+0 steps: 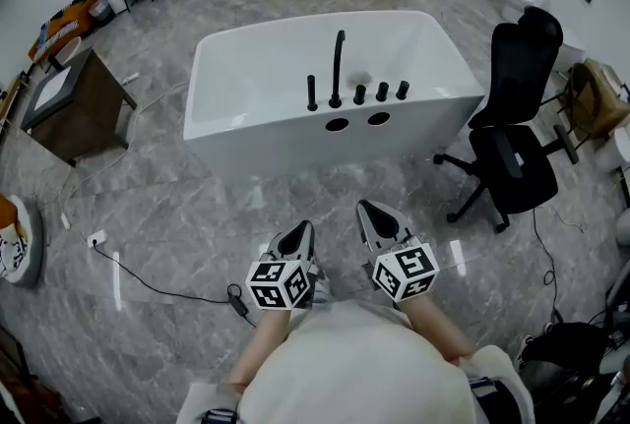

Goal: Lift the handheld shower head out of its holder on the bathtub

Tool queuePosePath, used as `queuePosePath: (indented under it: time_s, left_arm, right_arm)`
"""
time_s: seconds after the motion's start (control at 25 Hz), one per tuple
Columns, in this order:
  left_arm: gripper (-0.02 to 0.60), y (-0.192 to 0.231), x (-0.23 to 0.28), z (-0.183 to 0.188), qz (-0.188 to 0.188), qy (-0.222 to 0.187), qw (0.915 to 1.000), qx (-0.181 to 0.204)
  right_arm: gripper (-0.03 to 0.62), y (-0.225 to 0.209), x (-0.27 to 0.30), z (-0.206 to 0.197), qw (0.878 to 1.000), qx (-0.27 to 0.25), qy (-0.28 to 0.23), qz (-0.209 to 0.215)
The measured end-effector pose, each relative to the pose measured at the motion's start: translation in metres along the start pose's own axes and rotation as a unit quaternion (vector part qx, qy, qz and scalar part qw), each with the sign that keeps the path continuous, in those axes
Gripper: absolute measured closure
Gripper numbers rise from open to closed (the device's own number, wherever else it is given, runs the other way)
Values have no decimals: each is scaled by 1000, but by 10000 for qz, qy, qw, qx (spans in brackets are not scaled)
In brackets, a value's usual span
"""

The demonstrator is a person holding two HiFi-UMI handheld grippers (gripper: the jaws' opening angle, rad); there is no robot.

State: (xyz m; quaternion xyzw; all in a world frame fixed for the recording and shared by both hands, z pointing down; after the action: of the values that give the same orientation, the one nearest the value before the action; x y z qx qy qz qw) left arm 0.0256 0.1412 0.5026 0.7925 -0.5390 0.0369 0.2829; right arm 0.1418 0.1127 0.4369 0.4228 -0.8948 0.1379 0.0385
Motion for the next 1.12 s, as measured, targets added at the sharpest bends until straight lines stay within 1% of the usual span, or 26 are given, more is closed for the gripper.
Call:
queuePosePath:
  time_s: [0.24, 0.6, 0.84, 1.12]
  left_arm:
    - [561, 27, 24, 27, -6, 11, 10000, -61]
    - [561, 79, 57, 66, -97, 129, 9998, -110]
    - [561, 116, 83, 91, -155, 127, 9997, -148]
    - [561, 147, 113, 122, -273, 98, 9996, -56]
  right_arm:
    - [574, -6, 44, 14, 10000, -64, 65, 34]
    - [574, -13, 115, 26, 9997, -65, 203, -106]
    - [574, -17, 165, 38, 9994, -217, 243, -138]
    - [574, -24, 213, 58, 9987, -424, 143, -230]
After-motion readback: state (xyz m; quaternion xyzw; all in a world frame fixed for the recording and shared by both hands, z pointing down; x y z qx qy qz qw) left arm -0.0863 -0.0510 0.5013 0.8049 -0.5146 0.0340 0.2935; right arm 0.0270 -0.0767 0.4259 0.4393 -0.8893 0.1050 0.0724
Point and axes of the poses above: the fingertips, and each gripper's own axes: x forward along the fingers, y to its left, z out of its top, the point moved 1 cm from there along -x, backward along the fingers, and after that the axes turned 2 degrees about y, right-handed, at the moved point
